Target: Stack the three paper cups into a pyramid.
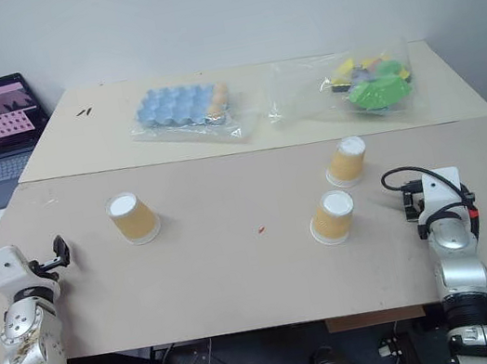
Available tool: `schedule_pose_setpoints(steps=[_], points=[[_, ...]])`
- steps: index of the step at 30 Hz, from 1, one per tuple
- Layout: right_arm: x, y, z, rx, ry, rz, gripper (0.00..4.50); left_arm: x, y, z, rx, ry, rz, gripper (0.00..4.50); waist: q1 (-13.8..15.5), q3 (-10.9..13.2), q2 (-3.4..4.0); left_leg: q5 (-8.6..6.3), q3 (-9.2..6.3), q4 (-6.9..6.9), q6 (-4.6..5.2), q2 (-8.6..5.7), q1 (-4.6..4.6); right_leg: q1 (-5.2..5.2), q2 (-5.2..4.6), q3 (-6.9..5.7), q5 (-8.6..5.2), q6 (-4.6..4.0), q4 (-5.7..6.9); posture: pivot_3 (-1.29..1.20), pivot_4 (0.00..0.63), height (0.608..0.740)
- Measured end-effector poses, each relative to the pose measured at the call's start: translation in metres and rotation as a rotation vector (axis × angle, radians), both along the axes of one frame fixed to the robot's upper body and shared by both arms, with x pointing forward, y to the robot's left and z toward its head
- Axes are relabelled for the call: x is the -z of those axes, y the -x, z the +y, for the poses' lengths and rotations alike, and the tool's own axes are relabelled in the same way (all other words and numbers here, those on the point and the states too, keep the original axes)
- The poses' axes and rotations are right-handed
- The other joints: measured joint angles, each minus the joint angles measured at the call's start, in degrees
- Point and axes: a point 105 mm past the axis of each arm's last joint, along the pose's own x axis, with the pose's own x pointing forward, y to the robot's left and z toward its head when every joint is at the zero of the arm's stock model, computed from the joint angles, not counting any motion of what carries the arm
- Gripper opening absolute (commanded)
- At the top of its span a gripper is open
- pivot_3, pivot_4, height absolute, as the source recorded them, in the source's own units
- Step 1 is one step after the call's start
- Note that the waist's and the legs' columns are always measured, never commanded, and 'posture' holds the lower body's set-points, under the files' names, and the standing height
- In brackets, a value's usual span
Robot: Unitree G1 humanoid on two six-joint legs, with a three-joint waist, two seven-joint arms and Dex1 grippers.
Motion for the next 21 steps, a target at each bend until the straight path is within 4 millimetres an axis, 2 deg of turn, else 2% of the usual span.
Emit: schedule_pose_setpoints(steps=[2,4,7,10,11,12,13,14,15,16,17,18,19,21], points=[[0.000,0.000,0.000,0.000,0.000,0.000,4.44,0.000,0.000,-0.001,0.003,0.003,-0.004,4.50,-0.01,0.00,0.00,0.00,0.00,0.00,0.00,0.00,0.00,0.00,0.00,0.00,0.00,0.00,0.00,0.00,0.150,0.733],[0.000,0.000,0.000,0.002,-0.002,0.001,4.44,-0.012,-0.002,-0.011,0.036,0.058,-0.086,4.50,0.08,0.00,-0.01,0.00,-0.01,0.01,0.00,0.01,-0.03,0.00,-0.02,-0.01,0.00,0.00,-0.01,0.00,0.150,0.733],[0.000,-0.002,0.002,-0.001,-0.006,-0.001,4.44,-0.048,-0.004,-0.025,0.106,0.104,-0.223,4.50,-0.03,0.00,-0.01,0.00,-0.01,0.02,0.00,0.03,-0.02,0.00,-0.02,0.01,0.00,0.00,0.01,0.00,0.150,0.733],[0.000,-0.003,0.002,-0.001,-0.007,0.000,4.44,-0.110,0.000,-0.029,0.177,0.121,-0.396,4.50,-0.21,0.00,-0.01,0.00,-0.02,0.02,0.00,0.04,0.00,0.02,0.00,0.01,0.00,0.00,0.01,0.00,0.150,0.733],[0.000,-0.003,0.001,0.000,-0.007,0.001,4.44,-0.131,0.001,-0.039,0.247,0.107,-0.432,4.50,-0.25,0.00,-0.01,0.00,-0.02,0.02,0.00,0.02,0.00,0.02,0.00,0.02,0.00,0.00,0.00,0.00,0.150,0.733],[0.001,-0.003,0.000,0.003,-0.006,0.004,4.44,-0.151,0.003,-0.056,0.355,0.080,-0.453,4.50,-0.18,0.00,-0.01,0.00,-0.03,0.03,0.00,0.02,-0.03,0.04,-0.01,0.01,0.00,0.00,-0.01,0.00,0.150,0.733],[0.000,-0.003,-0.002,0.006,-0.004,0.008,4.44,-0.175,0.009,-0.099,0.585,0.000,-0.445,4.50,0.00,-0.01,-0.01,-0.01,-0.03,0.03,0.02,-0.05,0.01,0.09,-0.06,0.02,0.00,0.01,-0.01,0.00,0.150,0.733],[0.000,-0.004,-0.003,0.008,-0.004,0.009,4.44,-0.181,0.013,-0.121,0.691,-0.036,-0.432,4.50,0.10,-0.04,0.04,-0.04,-0.01,0.04,0.06,-0.07,0.03,0.11,-0.08,0.06,0.00,0.02,-0.02,0.00,0.150,0.733],[-0.001,-0.006,-0.003,0.004,-0.007,0.007,4.44,-0.175,0.023,-0.157,0.875,-0.075,-0.368,4.50,0.05,-0.18,0.29,-0.05,0.03,0.02,0.09,-0.11,0.05,0.11,-0.11,0.14,0.02,0.05,-0.02,0.00,0.150,0.733],[-0.003,-0.009,-0.002,-0.004,-0.010,0.006,4.44,-0.157,0.036,-0.192,1.065,-0.118,-0.254,4.50,-0.11,-0.35,0.60,-0.07,0.07,-0.02,0.11,-0.14,0.14,0.13,-0.11,0.25,-0.02,0.12,-0.03,0.00,0.150,0.733],[-0.005,-0.011,-0.001,-0.016,-0.010,0.005,4.44,-0.134,0.046,-0.209,1.180,-0.142,-0.141,4.50,-0.39,-0.39,0.77,-0.07,0.14,-0.07,0.11,-0.16,0.23,0.09,-0.09,0.35,-0.07,0.17,0.00,0.00,0.150,0.733],[-0.008,-0.012,-0.004,-0.030,-0.001,0.012,4.44,-0.105,0.057,-0.222,1.280,-0.156,-0.003,4.50,-0.68,-0.34,0.95,-0.05,0.20,-0.15,0.06,-0.18,0.30,0.06,0.05,0.42,-0.10,0.15,0.02,0.00,0.150,0.733],[-0.010,-0.012,-0.009,-0.044,0.009,0.026,4.44,-0.081,0.065,-0.224,1.335,-0.163,0.111,4.50,-0.78,-0.31,0.98,0.02,0.20,-0.20,-0.06,-0.11,0.31,-0.01,0.15,0.41,-0.13,0.08,0.06,0.00,0.150,0.733],[-0.016,-0.010,-0.018,-0.142,0.030,0.079,4.44,-0.046,0.082,-0.217,1.418,-0.187,0.289,4.50,-0.70,-0.20,1.09,0.12,0.16,-0.25,-0.23,0.02,0.31,-0.04,0.32,0.38,-0.16,-0.02,0.06,0.00,0.150,0.733]])
